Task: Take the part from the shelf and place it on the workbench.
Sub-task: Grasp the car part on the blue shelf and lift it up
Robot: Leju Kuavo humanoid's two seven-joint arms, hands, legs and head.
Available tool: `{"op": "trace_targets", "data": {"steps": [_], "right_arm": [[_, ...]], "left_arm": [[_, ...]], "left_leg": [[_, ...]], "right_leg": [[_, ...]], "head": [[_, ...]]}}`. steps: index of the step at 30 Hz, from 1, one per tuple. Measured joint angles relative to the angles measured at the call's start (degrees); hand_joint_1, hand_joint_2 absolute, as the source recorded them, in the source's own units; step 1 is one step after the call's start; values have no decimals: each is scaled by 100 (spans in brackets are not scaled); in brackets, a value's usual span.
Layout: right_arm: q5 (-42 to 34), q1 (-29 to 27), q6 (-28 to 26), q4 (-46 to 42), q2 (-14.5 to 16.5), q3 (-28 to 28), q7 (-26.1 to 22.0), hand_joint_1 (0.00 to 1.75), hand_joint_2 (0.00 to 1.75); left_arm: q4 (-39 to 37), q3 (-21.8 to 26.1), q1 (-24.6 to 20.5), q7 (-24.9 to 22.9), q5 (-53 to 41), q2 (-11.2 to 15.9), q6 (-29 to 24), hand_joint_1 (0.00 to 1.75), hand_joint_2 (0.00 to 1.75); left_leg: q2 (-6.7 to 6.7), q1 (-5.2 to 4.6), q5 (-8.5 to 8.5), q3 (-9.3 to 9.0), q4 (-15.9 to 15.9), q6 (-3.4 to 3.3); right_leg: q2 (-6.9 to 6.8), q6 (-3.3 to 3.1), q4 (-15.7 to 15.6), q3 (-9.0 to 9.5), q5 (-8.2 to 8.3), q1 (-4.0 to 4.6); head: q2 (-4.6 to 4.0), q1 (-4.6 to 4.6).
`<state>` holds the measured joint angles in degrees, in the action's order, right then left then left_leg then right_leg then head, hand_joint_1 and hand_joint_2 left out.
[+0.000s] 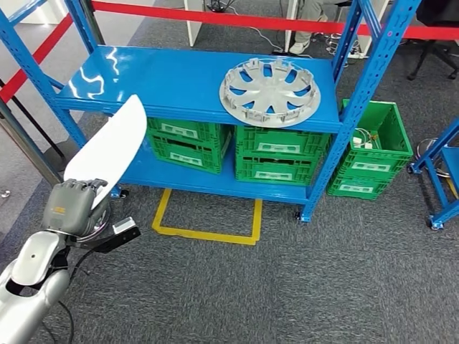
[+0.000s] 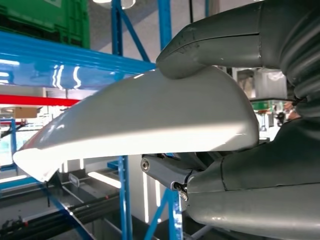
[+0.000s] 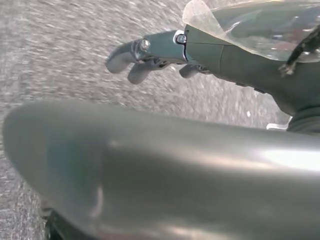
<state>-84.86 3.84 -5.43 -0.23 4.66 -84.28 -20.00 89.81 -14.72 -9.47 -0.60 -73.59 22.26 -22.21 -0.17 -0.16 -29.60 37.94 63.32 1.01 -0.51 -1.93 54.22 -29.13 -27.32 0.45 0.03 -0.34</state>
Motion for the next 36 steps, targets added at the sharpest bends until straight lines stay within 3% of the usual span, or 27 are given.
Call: {"op": "trace_targets", "data": {"steps": [1,2,3,4,6,8,10,12,13,14,16,17,18,19,20,22,24,25,27,28,30,32,33,34,35,36], "right_arm": [[-1,-1,-1,0,0,-1,0,0,0],[-1,-5,2,-1,0,-1,0,0,0],[-1,-7,4,-1,1,-2,0,0,0],[-1,-8,7,-1,1,-2,0,0,0],[-1,-6,7,0,3,-4,0,0,0],[-2,-2,6,5,3,-7,1,0,0],[-1,-5,7,10,2,-13,3,0,0],[4,-27,10,10,2,-21,6,0,0],[7,-39,12,10,2,-24,8,0,0],[10,-46,16,10,2,-26,11,0,0],[16,-42,24,10,2,-29,16,0,0],[21,-34,30,10,2,-31,21,0,0],[26,-26,34,10,2,-34,26,0,0],[29,-20,39,10,2,-39,33,0,0],[33,-17,44,10,2,-46,38,0,0],[40,-6,49,12,-2,-62,40,0,0],[45,15,52,16,-10,-73,37,0,0],[46,23,54,17,-14,-75,38,0,0],[47,22,61,16,-7,-78,44,0,0],[48,21,63,16,-1,-79,48,0,0],[48,24,66,15,11,-80,49,0,0],[48,20,68,15,11,-81,49,0,0],[47,17,69,14,11,-81,48,0,0],[47,16,71,14,13,-81,48,0,0],[47,19,72,14,14,-81,48,0,0],[47,23,72,14,16,-81,48,0,0]], "left_arm": [[0,1,3,0,0,1,2,175,175],[-1,1,10,0,0,-1,0,175,175],[-1,1,16,0,0,-2,-2,175,175],[-2,1,18,1,0,-2,-4,175,175],[-2,1,10,1,0,-3,-3,175,175],[1,2,-2,1,0,-3,1,175,175],[4,4,-5,1,1,-2,3,175,175],[2,7,0,1,1,-3,2,175,175],[1,7,-1,1,2,-3,1,175,175],[0,7,-5,1,4,-3,2,175,175],[0,7,-16,6,15,-3,16,175,175],[0,7,-20,10,22,-2,33,175,175],[0,8,-21,13,31,-1,52,175,175],[0,9,-20,15,42,1,69,175,175],[0,11,-19,16,55,5,76,175,175],[0,26,-19,18,77,14,76,175,175],[0,46,-31,20,86,27,74,175,175],[0,55,-42,20,90,32,76,175,175],[1,64,-54,18,94,45,88,175,175],[1,69,-53,16,94,54,95,175,175],[0,89,-47,14,99,73,97,175,175],[-3,107,-42,13,110,85,87,175,175],[-4,108,-37,14,114,86,84,175,175],[-6,109,-35,14,116,87,83,175,175],[-7,109,-36,14,119,87,85,175,175],[-7,110,-40,14,120,87,88,175,175]], "left_leg": [[0,30,-250,83,389,37],[1,61,-376,126,723,74],[2,90,-368,110,927,111],[2,119,-239,9,947,149],[3,184,54,-449,421,230],[-5,203,17,-946,-332,242],[-11,172,-102,-1091,-643,152],[1,164,-42,-1006,-636,32],[10,163,8,-956,-634,-30],[20,164,66,-895,-638,-86],[29,140,185,-749,-636,-160],[29,120,248,-669,-632,-173],[29,98,310,-587,-628,-183],[28,73,369,-509,-624,-189],[25,49,424,-440,-621,-192],[17,10,520,-332,-619,-186],[20,2,618,-267,-621,-152],[24,11,674,-243,-631,-124],[21,31,754,-207,-657,-58],[16,35,688,-180,-632,-27],[9,49,253,-67,-283,24],[8,71,-272,96,457,77],[8,85,-381,133,782,106],[9,100,-351,103,958,132],[9,118,-211,-12,933,155],[9,139,-43,-222,714,178]], "right_leg": [[-6,3,11,-84,54,-6],[-10,21,28,-173,108,-15],[-15,45,53,-266,162,-29],[-19,72,87,-366,213,-49],[-24,138,194,-558,291,-89],[-22,217,316,-712,356,-95],[-17,287,357,-798,455,-87],[-10,351,343,-848,510,-101],[-4,380,401,-892,409,-111],[5,405,581,-962,196,-118],[18,428,1272,-1152,-391,-121],[22,428,1666,-1227,-599,-118],[24,414,1937,-1241,-666,-112],[27,386,2024,-1165,-607,-101],[31,343,1894,-988,-464,-83],[52,202,1138,-405,-244,-23],[70,101,388,88,-276,28],[73,83,205,187,-314,47],[62,85,95,182,-225,45],[50,69,68,146,-156,32],[24,28,32,38,-15,3],[11,14,64,-138,102,4],[4,21,91,-236,157,1],[-3,30,129,-341,211,-5],[-9,42,176,-449,260,-17],[-12,63,236,-562,304,-30]], "head": [[0,-3],[0,-4],[0,-2],[-1,-3],[0,-9],[1,-24],[1,-30],[0,-25],[0,-15],[0,-4],[0,19],[0,23],[1,25],[1,25],[0,25],[1,21],[1,18],[1,17],[0,24],[1,16],[0,-8],[-1,-24],[-1,-24],[-1,-24],[-1,-24],[-1,-25]]}}
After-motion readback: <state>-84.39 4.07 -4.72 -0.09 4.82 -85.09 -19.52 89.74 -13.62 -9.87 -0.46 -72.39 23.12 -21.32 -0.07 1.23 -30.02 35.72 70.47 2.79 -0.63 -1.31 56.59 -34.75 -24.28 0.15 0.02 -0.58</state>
